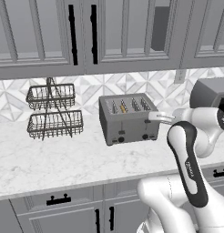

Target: Start the toaster. Once the lever pops up, take the bread to the plate on the dining counter.

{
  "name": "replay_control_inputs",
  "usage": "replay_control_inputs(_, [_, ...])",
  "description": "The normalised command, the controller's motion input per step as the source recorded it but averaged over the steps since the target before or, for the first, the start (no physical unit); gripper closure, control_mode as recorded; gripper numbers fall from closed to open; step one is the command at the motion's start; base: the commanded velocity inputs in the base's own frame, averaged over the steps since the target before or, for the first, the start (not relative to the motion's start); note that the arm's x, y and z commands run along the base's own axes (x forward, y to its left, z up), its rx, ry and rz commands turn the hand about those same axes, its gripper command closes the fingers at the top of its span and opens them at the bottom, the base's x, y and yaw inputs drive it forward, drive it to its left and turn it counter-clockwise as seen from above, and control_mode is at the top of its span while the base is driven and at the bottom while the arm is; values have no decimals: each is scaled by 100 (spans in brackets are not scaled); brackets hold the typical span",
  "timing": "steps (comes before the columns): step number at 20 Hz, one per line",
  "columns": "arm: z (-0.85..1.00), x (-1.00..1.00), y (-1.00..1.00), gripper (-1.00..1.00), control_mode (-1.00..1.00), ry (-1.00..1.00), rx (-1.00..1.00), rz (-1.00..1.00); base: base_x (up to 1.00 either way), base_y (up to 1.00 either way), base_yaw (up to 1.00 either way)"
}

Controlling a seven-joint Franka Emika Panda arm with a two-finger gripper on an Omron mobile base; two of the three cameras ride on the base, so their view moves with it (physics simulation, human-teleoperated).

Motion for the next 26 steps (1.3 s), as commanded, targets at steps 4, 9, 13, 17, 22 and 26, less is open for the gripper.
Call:
replay_control_inputs(4, [0,0,0,-100,-100,0,0,0,0,0,0])
replay_control_inputs(9, [0,0,0,-100,-100,0,0,0,0,0,0])
replay_control_inputs(13, [0,0,0,-100,-100,0,0,0,0,0,0])
replay_control_inputs(17, [0,0,0,-100,-100,0,0,0,0,0,0])
replay_control_inputs(22, [0,0,0,-100,-100,0,0,0,0,0,0])
replay_control_inputs(26, [0,0,0,-100,-100,0,0,0,0,0,0])
